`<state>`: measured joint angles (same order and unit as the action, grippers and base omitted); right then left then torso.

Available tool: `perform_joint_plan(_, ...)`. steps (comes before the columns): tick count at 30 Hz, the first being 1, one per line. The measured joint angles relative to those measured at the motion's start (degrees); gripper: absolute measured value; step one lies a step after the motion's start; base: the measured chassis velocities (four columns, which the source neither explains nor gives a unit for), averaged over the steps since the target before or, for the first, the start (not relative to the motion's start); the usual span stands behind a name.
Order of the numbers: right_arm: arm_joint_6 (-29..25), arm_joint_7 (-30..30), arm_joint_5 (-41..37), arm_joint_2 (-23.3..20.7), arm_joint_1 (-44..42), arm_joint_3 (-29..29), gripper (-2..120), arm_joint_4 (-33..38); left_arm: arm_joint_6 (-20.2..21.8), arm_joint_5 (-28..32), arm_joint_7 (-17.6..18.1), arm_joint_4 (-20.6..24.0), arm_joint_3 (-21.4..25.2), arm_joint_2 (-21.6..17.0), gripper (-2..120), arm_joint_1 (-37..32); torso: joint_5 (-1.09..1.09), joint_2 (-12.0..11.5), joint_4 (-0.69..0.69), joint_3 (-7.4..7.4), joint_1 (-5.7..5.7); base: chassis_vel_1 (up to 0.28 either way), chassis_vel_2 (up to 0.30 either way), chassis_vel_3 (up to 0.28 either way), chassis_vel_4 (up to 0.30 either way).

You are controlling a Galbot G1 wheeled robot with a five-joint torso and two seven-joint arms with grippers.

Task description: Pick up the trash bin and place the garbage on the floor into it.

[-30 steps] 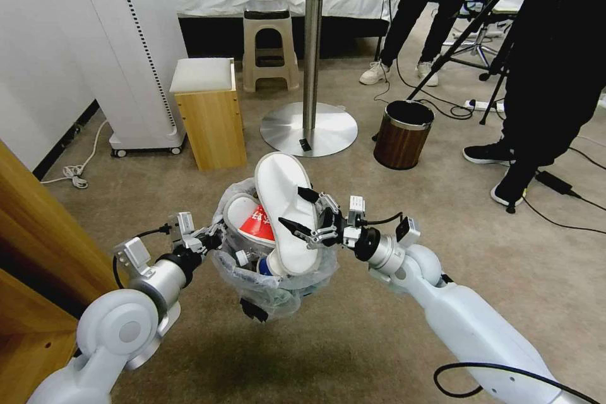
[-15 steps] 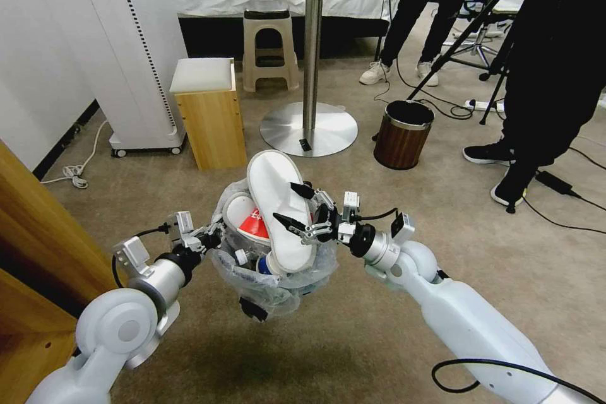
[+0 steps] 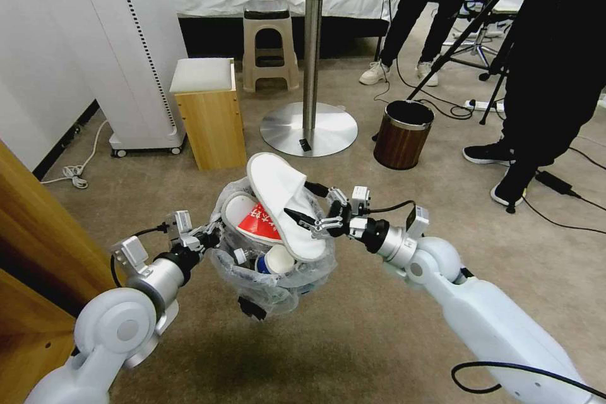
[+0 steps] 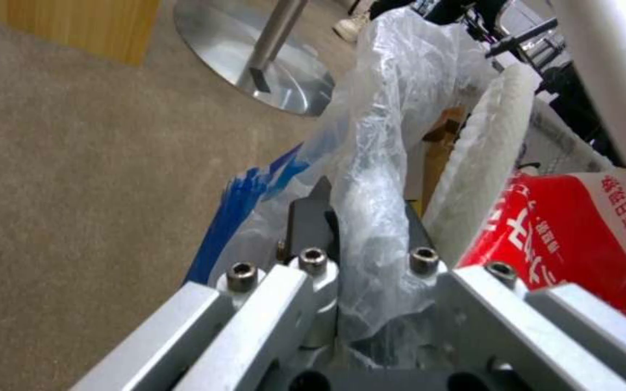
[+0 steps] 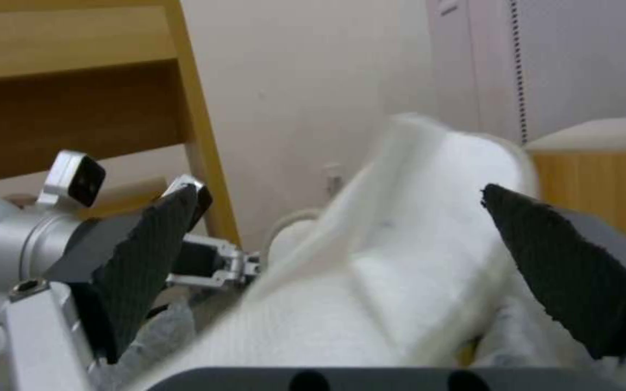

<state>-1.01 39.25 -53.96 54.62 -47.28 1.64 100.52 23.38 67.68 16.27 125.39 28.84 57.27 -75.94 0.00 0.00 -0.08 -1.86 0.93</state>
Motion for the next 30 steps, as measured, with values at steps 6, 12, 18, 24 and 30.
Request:
perform_joint_plan(6, 0.08, 1.87, 1.1, -1.16, -1.03, 2.43, 100, 0.4, 0.0, -0.08, 0.0, 0.25, -0.15, 0.05, 3, -0.07, 0.0, 0.0, 0.0, 0.0, 0.0, 0.0, 0.0, 0.0, 0.0)
perform_joint_plan(12, -0.11, 2.97, 1.12, -1.57, -2.05, 4.24, 100, 1.15, 0.0, -0.21, 0.01, 0.44, -0.11, 0.06, 3, -0.11, 0.0, 0.0, 0.0, 0.0, 0.0, 0.0, 0.0, 0.0, 0.0)
perform_joint_plan(18, -1.12, 3.14, 2.23, -1.79, -2.63, 4.51, 100, 0.91, 0.0, -0.16, 0.11, 0.91, 0.15, 0.23, 3, -0.23, -0.01, 0.0, 0.0, -0.01, 0.0, 0.0, 0.0, 0.0, 0.0)
perform_joint_plan(24, -3.5, 3.01, -0.86, -1.29, -2.77, 6.13, 100, 1.12, -0.03, -0.15, 0.26, 1.01, 0.97, 0.28, 3, -0.99, 0.0, 0.0, 0.0, -0.01, 0.0, 0.0, 0.0, 0.0, 0.0)
perform_joint_plan(30, -6.34, -1.04, -4.64, -0.89, -2.33, 8.4, 100, 2.4, -0.16, 0.76, 1.7, 1.7, 2.39, 0.13, 3, -1.94, -0.01, 0.0, 0.0, -0.01, 0.0, 0.0, 0.0, 0.0, 0.0)
